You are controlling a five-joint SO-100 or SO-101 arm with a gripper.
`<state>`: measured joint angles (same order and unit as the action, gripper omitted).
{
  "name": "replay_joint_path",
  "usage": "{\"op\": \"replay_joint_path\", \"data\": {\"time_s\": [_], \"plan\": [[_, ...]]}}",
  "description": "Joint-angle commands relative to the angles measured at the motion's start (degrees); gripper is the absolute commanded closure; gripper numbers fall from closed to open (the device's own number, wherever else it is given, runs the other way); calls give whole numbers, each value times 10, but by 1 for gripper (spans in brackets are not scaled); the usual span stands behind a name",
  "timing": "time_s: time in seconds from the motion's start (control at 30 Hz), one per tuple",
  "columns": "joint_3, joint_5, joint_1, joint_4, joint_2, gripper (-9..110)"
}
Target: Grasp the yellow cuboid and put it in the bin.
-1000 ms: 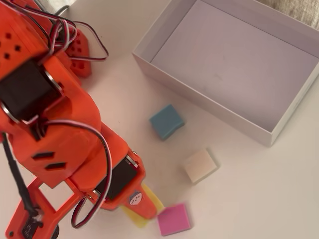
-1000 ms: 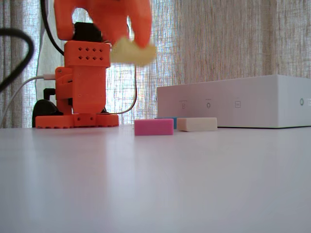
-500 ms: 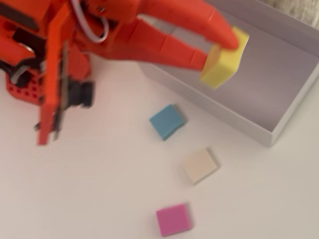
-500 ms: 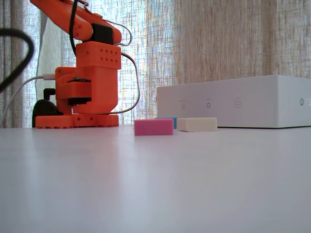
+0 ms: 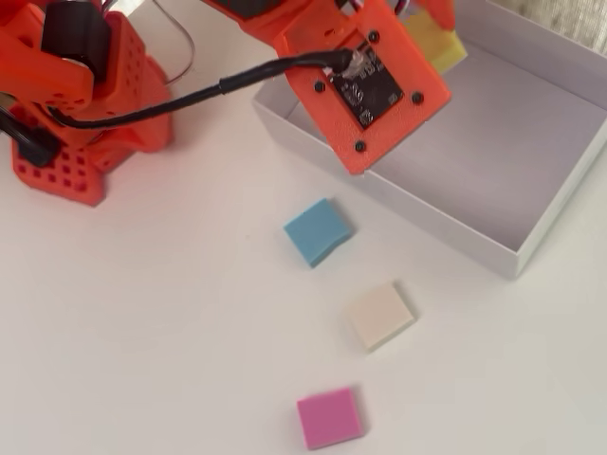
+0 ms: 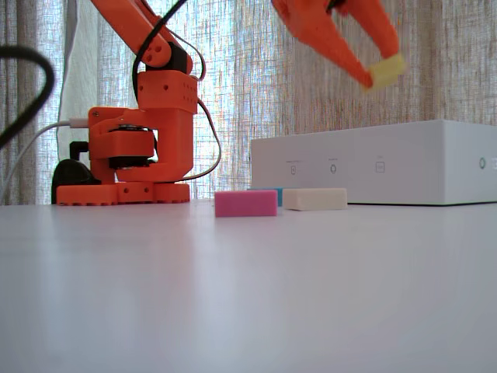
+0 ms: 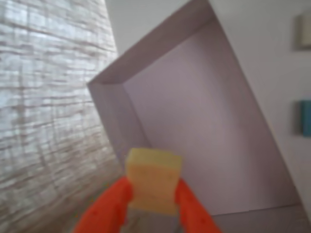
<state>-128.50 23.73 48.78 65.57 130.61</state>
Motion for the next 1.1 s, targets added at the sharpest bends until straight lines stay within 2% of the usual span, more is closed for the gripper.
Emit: {"op": "replay_joint_path", "data": {"time_s": [0.0, 0.13, 0.2, 0.37, 0.43, 0.63, 0.77, 0.83, 1.07], "plan": [[-19, 7, -13, -11, -8, 81], [-56, 6, -18, -62, -9, 54], [-56, 4, -16, -88, -3, 48], [-49, 2, -31, -171, 31, 48], [-47, 0, -62, -216, 75, 57], [-77, -36, -236, -366, 243, 59], [-174, -72, -373, -447, 391, 59], [-229, -74, -418, -414, 466, 59], [-304, -104, -476, -101, 590, 65]]}}
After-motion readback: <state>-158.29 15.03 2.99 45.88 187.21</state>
